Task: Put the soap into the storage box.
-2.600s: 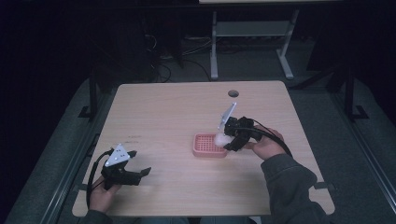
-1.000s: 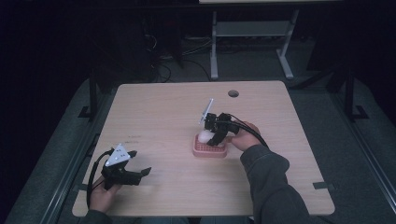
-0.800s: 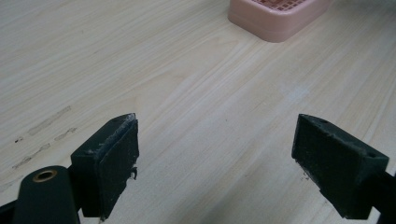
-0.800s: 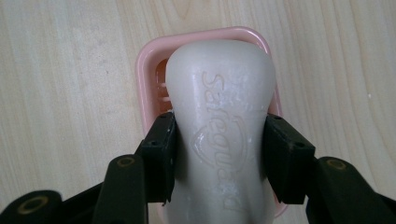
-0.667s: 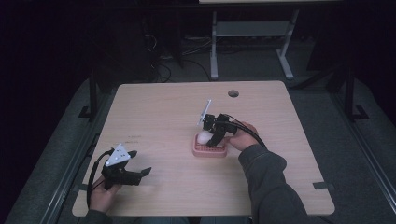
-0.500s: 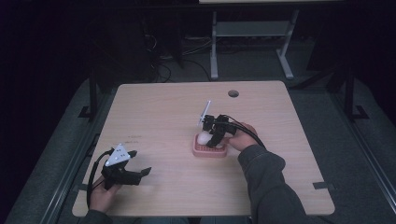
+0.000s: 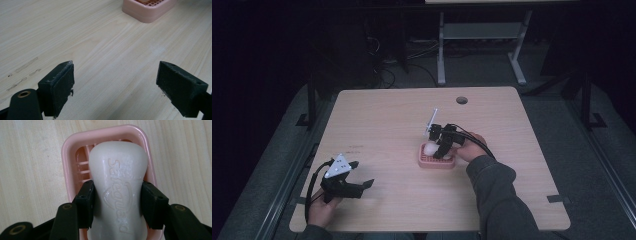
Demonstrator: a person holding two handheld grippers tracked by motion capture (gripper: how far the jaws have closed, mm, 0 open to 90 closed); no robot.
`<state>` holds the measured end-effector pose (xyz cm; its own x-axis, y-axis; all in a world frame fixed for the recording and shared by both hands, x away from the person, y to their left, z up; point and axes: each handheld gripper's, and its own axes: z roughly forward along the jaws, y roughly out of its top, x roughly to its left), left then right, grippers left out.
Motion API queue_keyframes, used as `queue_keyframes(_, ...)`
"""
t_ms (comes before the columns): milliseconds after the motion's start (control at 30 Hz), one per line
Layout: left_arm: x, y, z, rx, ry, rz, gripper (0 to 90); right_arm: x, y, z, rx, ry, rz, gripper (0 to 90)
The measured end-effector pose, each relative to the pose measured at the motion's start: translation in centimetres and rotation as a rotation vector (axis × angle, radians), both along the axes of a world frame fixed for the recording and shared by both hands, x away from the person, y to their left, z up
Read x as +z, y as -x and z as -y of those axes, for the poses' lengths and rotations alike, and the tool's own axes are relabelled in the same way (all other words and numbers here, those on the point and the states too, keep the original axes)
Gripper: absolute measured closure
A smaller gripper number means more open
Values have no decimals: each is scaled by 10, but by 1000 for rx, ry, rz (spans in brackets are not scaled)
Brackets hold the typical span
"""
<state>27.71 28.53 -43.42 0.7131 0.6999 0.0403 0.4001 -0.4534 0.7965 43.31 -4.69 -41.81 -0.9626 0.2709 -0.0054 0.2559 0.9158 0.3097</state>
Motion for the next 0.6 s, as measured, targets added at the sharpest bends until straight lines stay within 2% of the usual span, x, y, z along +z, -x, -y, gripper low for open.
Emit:
queue_keyframes(233,0,0,0,0,0,0,145,-4,0,-2,-3,8,-7,487)
queue_keyframes(600,0,0,0,0,1,-1,145,-6,-1,-2,-10,-7,-18,486)
